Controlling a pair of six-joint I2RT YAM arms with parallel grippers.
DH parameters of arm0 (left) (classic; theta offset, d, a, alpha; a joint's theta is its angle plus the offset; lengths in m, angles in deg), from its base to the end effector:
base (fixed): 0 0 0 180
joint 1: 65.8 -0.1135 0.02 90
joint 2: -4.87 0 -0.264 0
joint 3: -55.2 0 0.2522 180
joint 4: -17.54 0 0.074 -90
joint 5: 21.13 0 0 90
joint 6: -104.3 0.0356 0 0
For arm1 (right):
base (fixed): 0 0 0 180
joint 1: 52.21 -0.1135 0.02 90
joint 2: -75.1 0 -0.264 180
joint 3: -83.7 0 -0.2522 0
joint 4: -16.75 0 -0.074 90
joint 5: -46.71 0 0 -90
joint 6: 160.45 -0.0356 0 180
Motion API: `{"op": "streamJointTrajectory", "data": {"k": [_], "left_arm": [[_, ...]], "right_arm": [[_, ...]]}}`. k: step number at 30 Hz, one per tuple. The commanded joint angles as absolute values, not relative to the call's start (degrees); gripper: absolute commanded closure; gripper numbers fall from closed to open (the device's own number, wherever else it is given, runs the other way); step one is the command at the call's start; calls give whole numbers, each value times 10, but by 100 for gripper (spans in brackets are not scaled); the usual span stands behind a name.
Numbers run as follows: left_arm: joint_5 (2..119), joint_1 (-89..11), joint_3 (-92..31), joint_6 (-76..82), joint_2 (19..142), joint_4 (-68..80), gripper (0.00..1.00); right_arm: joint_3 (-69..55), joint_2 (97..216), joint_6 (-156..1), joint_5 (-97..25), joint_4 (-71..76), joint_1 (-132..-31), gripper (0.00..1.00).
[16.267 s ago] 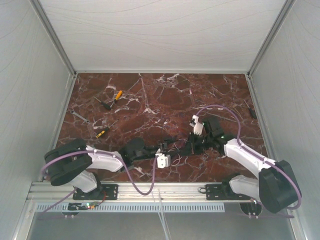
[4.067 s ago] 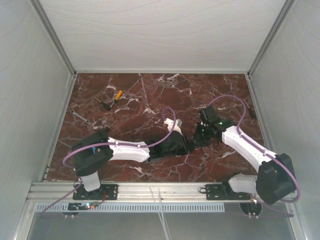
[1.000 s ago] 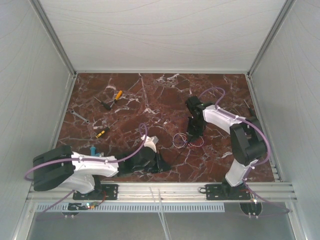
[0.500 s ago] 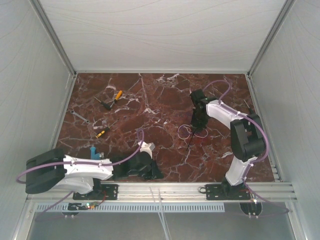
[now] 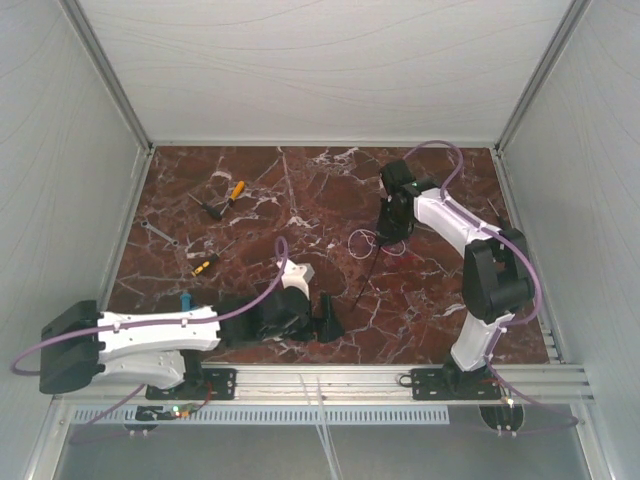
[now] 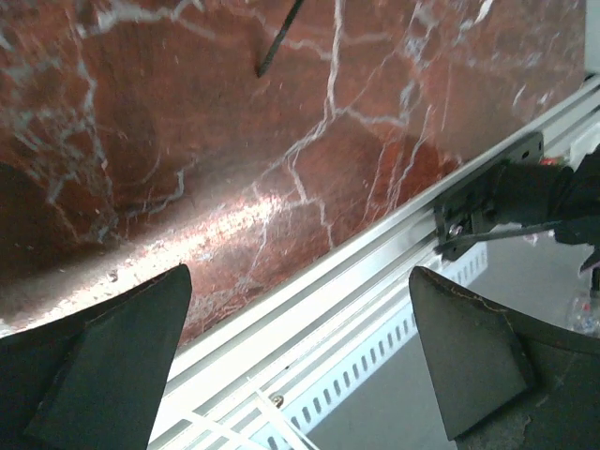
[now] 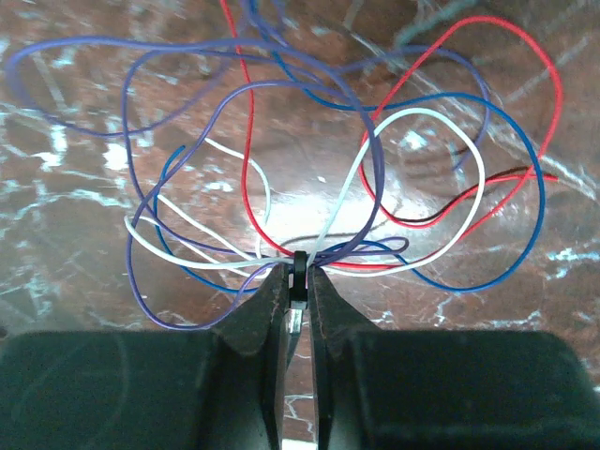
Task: Zip-tie the wires
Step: Place the cable at the center of the board.
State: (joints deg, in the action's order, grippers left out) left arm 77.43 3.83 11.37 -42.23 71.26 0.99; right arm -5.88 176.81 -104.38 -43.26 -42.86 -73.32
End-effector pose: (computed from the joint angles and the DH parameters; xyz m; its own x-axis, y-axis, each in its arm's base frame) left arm 0.0857 -0.2156 0.1898 -0.8609 -0.0513 -0.5063 0.3059 0.7428 -0.5955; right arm 0.3328 0.1285 0.2191 -0.9325 0.2383 -0.2712 0.1931 0.9640 0.1831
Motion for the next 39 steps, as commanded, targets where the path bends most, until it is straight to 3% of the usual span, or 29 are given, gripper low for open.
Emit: {"op": "streamJointTrajectory", "data": {"k": [1,10,22,30,39], "left_arm": [[852,25,49,-364,680,-97,0],[893,-54,24,-318,562,-206,0],[943,-75,23,-297,413,-315,0],[952,-76,51,-288,342,-325,0],[948,-76,58,-272,330,-310,0]], "right_arm": [[-2,1758,-993,-402,-437,-738,100],[176,1831,-935,-401,-467,-769,100],[537,2006,-872,-543,-522,-850,100],[522,2021,-784,-613,-429,-883,100],[488,2110,-809,-527,-493,-895,100]]}}
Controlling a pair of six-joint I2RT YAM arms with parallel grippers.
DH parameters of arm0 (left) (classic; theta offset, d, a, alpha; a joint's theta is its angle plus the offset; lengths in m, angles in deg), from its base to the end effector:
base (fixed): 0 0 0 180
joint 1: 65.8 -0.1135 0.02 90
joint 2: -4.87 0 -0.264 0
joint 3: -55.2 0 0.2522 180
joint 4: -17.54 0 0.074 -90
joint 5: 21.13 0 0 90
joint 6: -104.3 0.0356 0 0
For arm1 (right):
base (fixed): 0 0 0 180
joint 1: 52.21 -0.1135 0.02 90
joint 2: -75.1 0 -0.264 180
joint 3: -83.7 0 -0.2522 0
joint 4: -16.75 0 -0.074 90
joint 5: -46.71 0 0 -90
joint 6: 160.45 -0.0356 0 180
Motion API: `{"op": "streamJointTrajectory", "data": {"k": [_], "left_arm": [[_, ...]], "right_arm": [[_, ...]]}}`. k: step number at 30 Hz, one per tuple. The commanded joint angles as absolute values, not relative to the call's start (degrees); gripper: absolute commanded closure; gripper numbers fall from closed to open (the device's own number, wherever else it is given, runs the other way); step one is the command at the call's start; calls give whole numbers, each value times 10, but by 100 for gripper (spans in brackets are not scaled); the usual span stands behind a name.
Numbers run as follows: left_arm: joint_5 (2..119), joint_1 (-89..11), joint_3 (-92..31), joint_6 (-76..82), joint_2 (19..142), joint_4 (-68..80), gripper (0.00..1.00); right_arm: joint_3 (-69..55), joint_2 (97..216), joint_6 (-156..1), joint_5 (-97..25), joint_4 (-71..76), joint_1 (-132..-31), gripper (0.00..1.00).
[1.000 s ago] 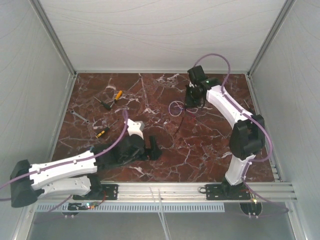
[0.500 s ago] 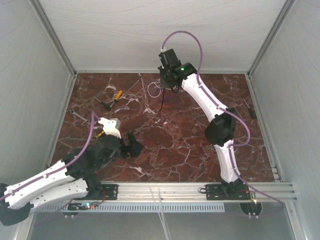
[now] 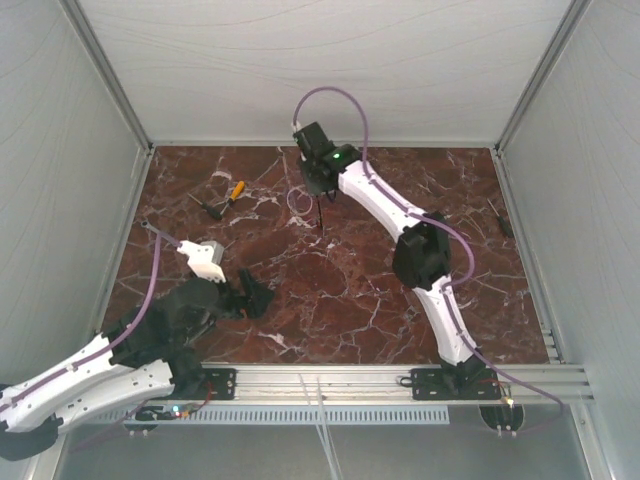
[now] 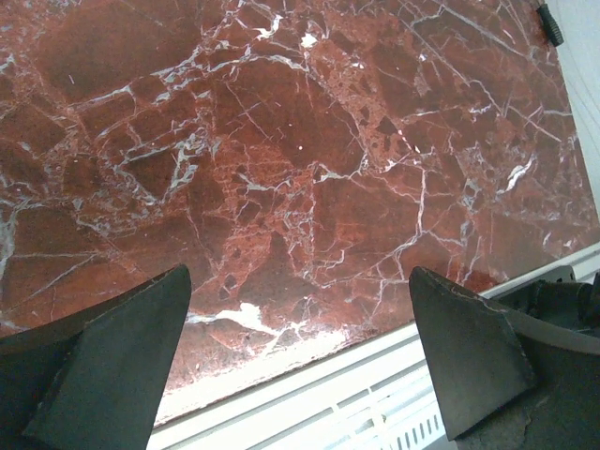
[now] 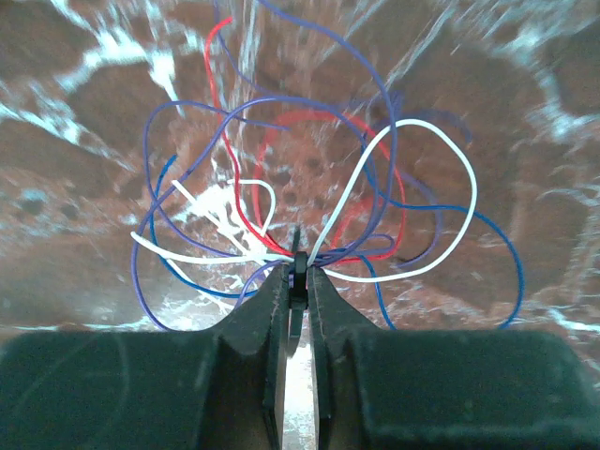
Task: Zip-tie the wires
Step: Place the cable at the center of the board.
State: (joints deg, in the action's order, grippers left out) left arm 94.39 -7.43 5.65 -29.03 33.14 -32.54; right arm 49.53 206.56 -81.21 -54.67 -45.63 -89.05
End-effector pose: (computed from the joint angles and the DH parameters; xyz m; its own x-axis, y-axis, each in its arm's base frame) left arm 0.0736 -0.0903 0.2789 -0.5752 -0.2470 -0.7799 0.2415 0.8596 -0.4503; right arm 0.4139 0.3013 0.2930 -0.6744 -0.2766 -0.6846 -0.3626 0.9317 -0.0192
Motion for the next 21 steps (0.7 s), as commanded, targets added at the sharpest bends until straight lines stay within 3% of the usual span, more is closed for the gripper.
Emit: {"op": "streamJointTrajectory", "data": {"k": [1,8,10,13,16,17,21], "left_arm": [[947,-75,58,-272,331,-310,0],[945,-75,58,-271,332,-309,0],[946,-75,60,-271,332,-309,0],[946,-75,61,-270,333,-307,0],[945,-75,61,-269,339,-306,0],[945,-75,61,-269,341,-306,0],[947,-76,61,-268,358,-304,1]], "right_arm": [[488,2114,-809,-528,-497,-894,100],[508,2118,-812,-529,-497,-890,99],[517,2121,-819,-525,-496,-885,80],[525,2122,-839,-516,-500,-875,34],[508,2097,-859,-495,-504,-860,7],[498,2085,-863,-491,-504,-856,3],[416,1998,-874,-476,-504,-836,2]]}}
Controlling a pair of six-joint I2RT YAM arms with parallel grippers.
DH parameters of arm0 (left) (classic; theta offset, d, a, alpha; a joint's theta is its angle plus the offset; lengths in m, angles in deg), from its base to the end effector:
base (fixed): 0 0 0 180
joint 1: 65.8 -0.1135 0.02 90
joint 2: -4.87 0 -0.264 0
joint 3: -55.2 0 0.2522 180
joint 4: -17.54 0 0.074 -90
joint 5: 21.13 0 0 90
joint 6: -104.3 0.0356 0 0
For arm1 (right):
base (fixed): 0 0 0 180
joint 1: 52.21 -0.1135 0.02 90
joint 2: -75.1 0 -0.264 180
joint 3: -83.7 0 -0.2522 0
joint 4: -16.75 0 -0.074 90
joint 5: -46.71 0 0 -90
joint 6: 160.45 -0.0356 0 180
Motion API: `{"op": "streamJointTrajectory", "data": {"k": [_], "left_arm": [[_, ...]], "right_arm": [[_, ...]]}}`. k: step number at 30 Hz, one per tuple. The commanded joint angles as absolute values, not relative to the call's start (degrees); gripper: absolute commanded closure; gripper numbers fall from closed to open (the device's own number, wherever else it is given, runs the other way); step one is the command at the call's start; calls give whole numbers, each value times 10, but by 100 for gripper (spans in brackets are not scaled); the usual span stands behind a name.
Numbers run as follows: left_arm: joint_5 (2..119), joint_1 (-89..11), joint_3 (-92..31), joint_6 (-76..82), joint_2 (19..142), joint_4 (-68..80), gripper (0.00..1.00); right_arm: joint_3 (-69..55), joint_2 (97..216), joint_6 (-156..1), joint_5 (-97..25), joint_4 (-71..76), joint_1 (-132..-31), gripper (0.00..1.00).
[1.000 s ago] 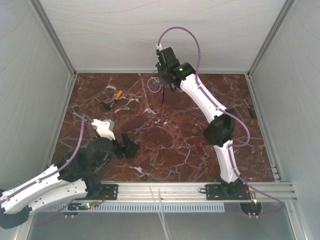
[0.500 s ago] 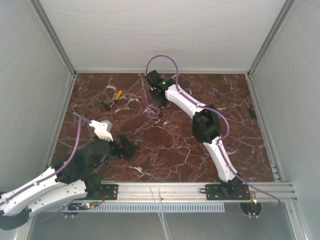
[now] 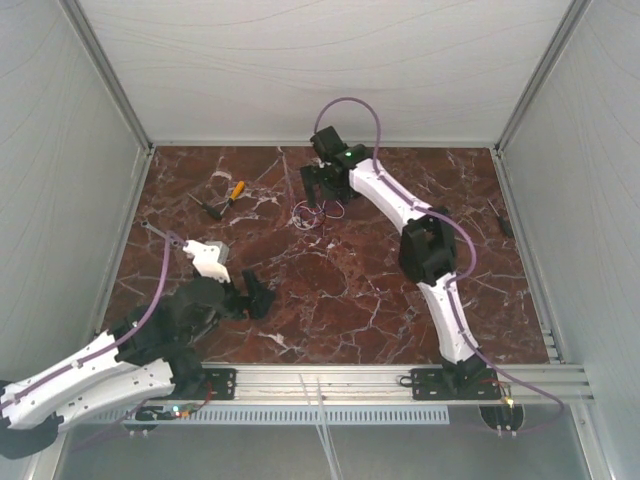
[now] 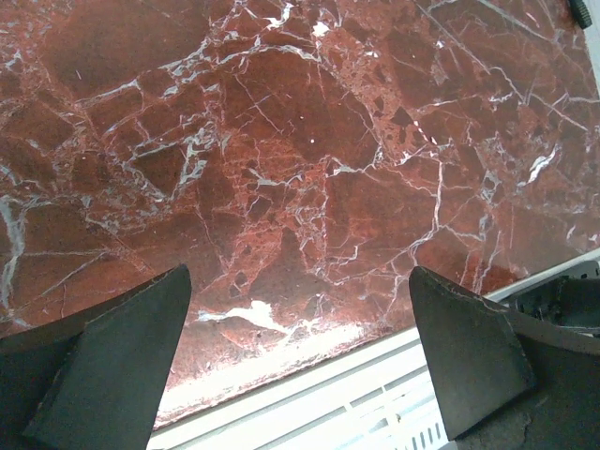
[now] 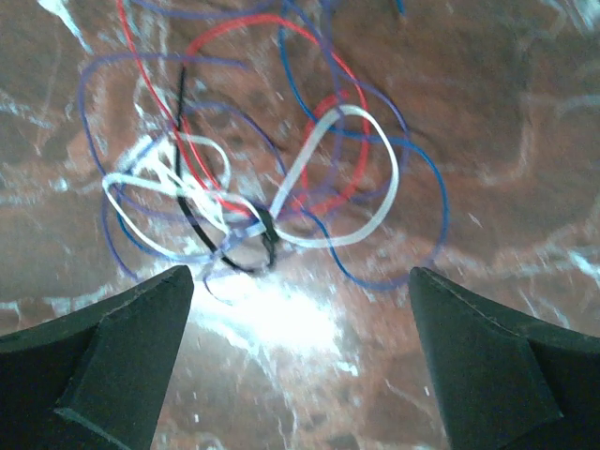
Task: Zip-tie the wires
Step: Place the cable at the center of the board, then reset both arms
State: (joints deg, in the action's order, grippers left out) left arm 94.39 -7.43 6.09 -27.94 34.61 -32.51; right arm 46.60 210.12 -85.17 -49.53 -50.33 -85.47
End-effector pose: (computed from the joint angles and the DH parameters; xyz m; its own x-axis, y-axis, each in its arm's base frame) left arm 0.0760 -0.0941 0.2740 -0.5840 -0.2086 -0.7845 0.2451 0.8760 -0.4154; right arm 0.4307 0.2779 0.2407 -0.8214 -0.2367 -0.5190 -0.2998 0.9532 0.0398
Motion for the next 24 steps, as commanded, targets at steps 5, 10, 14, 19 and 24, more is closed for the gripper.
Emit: {"op": "streamJointTrajectory", "data": {"k": [5,10,14,19,24], "left_arm": [[955,-79,51,-273,400,-309,0],[965,-106,20,-235,443,-291,0],[957,-168,4,-165,462,-245,0],[925,-269,1,-78,474,-164,0],[975,-297,60,35,464,-19,1]], "right_arm": [[207,1835,-883,-466,-424,-811,2],[-29,1634,-830,-474,-256,-794,2],[-231,1471,-757,-548,-70,-797,2],[-428,1317,-688,-586,107,-797,2],[-498,1258,-689,-568,142,-783,2]]}}
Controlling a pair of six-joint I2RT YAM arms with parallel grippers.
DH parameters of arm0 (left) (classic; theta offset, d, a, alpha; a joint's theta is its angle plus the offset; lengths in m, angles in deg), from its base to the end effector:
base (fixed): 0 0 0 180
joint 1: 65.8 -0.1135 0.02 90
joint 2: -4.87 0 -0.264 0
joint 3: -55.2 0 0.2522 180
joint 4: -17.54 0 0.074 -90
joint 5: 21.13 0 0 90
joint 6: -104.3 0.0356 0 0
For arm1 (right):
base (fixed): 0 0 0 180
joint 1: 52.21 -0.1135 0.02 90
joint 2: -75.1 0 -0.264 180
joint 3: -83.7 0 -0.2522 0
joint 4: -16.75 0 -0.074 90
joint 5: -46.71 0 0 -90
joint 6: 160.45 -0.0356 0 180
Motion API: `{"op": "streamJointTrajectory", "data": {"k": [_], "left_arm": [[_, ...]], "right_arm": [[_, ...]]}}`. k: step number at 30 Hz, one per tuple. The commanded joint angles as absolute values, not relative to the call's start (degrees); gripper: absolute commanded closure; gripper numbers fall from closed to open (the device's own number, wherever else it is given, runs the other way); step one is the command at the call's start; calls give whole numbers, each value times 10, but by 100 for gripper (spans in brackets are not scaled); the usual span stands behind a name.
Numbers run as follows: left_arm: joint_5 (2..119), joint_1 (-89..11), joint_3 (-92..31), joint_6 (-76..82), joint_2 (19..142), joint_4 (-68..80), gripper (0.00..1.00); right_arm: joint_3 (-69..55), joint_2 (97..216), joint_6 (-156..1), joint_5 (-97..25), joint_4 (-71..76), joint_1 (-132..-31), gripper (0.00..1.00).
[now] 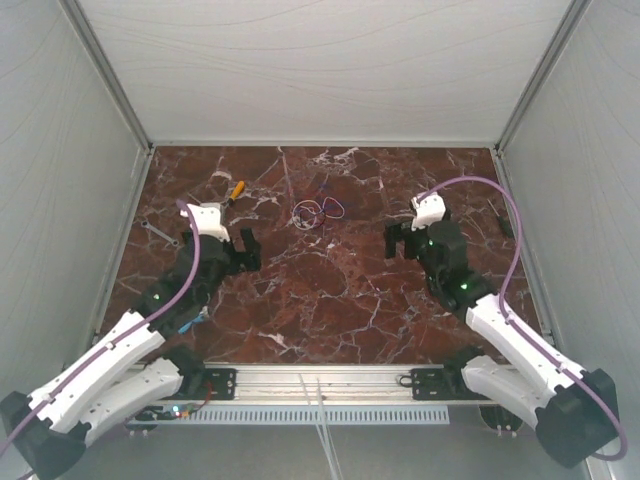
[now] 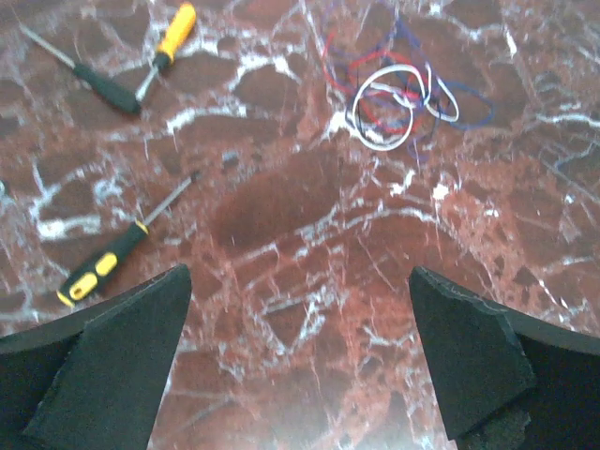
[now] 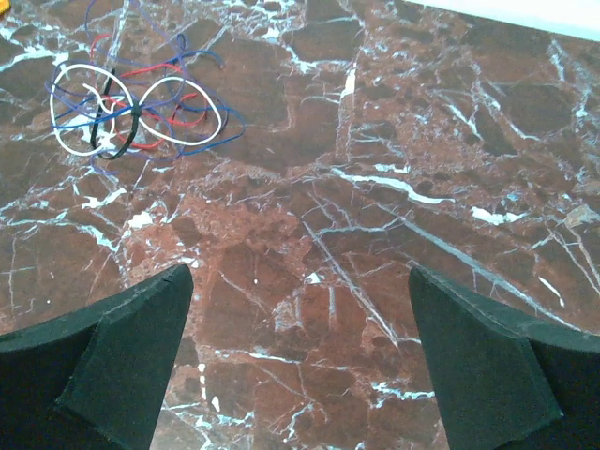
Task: Zip-tie the wires
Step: Reset both arms
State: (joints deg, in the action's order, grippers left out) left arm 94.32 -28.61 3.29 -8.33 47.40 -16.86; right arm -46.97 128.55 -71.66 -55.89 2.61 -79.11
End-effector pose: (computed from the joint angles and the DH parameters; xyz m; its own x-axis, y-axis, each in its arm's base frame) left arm 0.1450 -0.0909 0.2882 -0.4016 -0.1314 -0.9063 0.0878 0.9796 -0.1809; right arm 0.1976 0.0915 0.2734 -0.2848 -0.1214 -0.9509 -0.2508 0.9668 -0.0483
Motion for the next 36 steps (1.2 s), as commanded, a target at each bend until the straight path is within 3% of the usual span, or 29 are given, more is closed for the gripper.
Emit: {"op": "streamJointTrajectory", "data": {"k": [1,5,10,17,27,32,36], "left_arm": [[982,-299,81,63,460,17,1],[961,-337,155,154,451,138,1],[843,-465,256,215,474,298,1],[611,-689,307,96,609,477,1],[568,-718,303,65,820,710,1],[547,-718,336,85,938,906,1],[519,-715,306,101,941,845,1]], "right_arm": [[-507,1258,-685,-568,148,-782,2],[-562,1260,-660,-591,196,-775,2],[-632,1268,-652,-589,288,-749,2],[-705,1327,-676,-590,415,-701,2],[-743,1422,-696,-515,554,-628,2],[-738,1483,-703,-480,630,-598,2],[-714,1560,-674,-457,689,-577,2]]}}
